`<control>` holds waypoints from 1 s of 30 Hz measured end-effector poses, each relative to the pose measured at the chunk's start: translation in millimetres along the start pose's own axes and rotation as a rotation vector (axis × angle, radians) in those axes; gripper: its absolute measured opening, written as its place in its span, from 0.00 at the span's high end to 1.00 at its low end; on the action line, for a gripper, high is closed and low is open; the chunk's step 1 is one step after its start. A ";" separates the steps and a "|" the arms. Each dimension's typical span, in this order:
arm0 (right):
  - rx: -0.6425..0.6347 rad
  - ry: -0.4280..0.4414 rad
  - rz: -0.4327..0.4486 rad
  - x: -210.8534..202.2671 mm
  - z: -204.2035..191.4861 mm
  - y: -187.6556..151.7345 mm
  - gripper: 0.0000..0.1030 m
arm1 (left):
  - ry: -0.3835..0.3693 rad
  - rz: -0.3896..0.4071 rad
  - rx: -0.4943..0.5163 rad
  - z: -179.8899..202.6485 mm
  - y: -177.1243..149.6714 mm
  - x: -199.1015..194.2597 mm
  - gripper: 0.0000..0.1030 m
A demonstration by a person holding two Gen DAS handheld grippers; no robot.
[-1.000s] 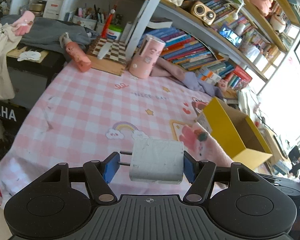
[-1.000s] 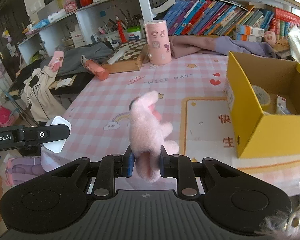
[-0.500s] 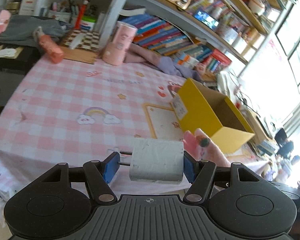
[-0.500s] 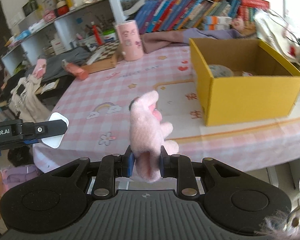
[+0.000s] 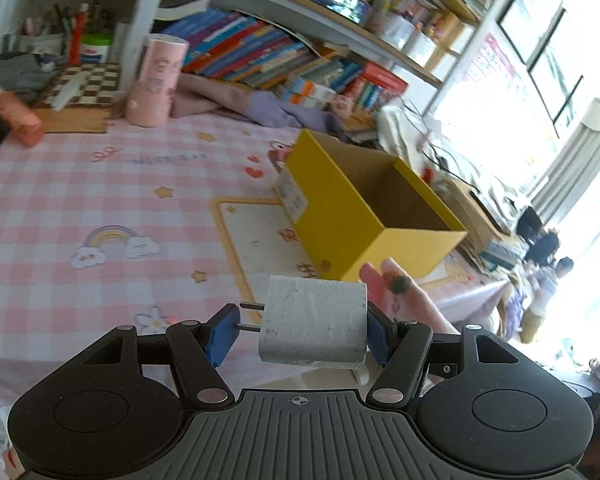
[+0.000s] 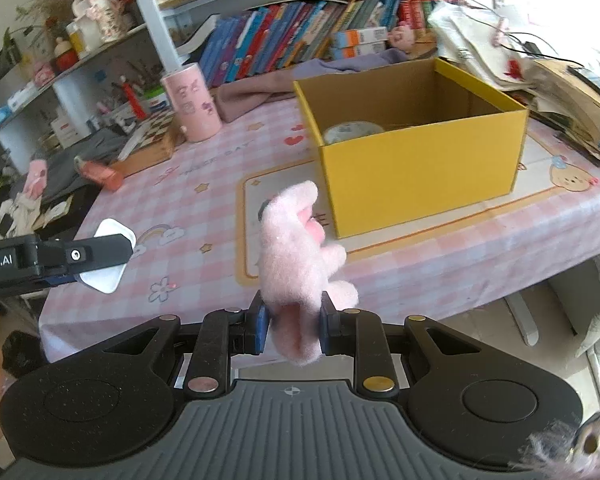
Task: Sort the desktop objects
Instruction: 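Lower the charger and glove with both tools into the yellow box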
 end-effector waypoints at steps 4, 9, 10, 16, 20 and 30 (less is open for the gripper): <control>0.008 -0.020 0.008 -3.2 8.3 -0.2 0.79 | -0.017 -0.013 0.011 9.4 0.5 7.8 0.37; 0.015 -0.038 0.013 -6.3 23.2 2.7 0.79 | -0.038 -0.025 0.019 22.0 3.3 20.2 0.37; 0.018 -0.043 0.015 -7.0 26.9 3.2 0.79 | -0.043 -0.028 0.022 24.7 4.0 23.0 0.37; 0.036 -0.081 0.024 -12.8 45.9 5.2 0.79 | -0.086 -0.052 0.055 45.5 9.6 41.7 0.37; 0.073 -0.120 0.038 -18.9 61.2 3.8 0.79 | -0.121 -0.061 0.094 61.6 12.3 50.6 0.37; 0.087 -0.159 0.080 -26.0 81.5 12.7 0.79 | -0.157 -0.036 0.122 87.2 24.6 64.5 0.37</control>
Point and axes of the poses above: each gripper's, at about its wrist camera, not at the fingertips, and x roughly the way its jaws point, z to its right, y to its top, the point moved 1 cm from there along x, roughly the way its jaws point, and after that the axes turned 9 degrees about -x, right-handed, at the moved point
